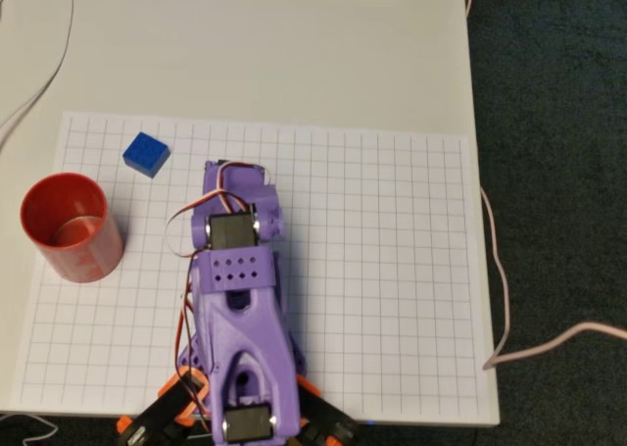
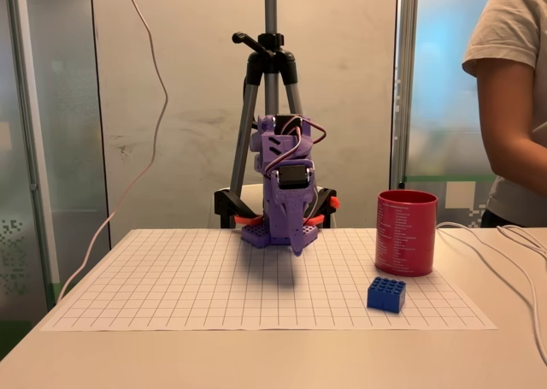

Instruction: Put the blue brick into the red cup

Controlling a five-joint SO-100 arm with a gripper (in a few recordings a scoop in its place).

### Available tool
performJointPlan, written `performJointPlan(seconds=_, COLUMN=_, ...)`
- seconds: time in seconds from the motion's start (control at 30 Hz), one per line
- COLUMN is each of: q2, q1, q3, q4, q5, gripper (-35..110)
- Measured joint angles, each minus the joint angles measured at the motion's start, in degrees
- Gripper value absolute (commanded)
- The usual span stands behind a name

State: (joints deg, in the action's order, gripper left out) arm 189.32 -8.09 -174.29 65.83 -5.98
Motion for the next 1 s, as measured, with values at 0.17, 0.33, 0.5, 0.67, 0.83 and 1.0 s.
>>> performJointPlan(seconds=0.17, q2=0.0, q1=1.1, q3=0.0, q4=1.0, q5=0.0, gripper=0)
performJointPlan(seconds=0.33, q2=0.0, q1=0.9, q3=0.0, q4=1.0, q5=0.0, gripper=0)
performJointPlan(seconds=0.5, q2=0.0, q1=0.9, q3=0.0, q4=1.0, q5=0.0, gripper=0)
performJointPlan(seconds=0.67, q2=0.0, q1=1.0, q3=0.0, q4=0.5, q5=2.6, gripper=0)
performJointPlan(seconds=0.83, q2=-0.2, q1=5.4, q3=6.9, q4=2.9, q5=6.2, gripper=0)
performJointPlan(seconds=1.0, q2=-8.9, q1=6.6, q3=18.7, q4=5.7, q5=11.6, gripper=0)
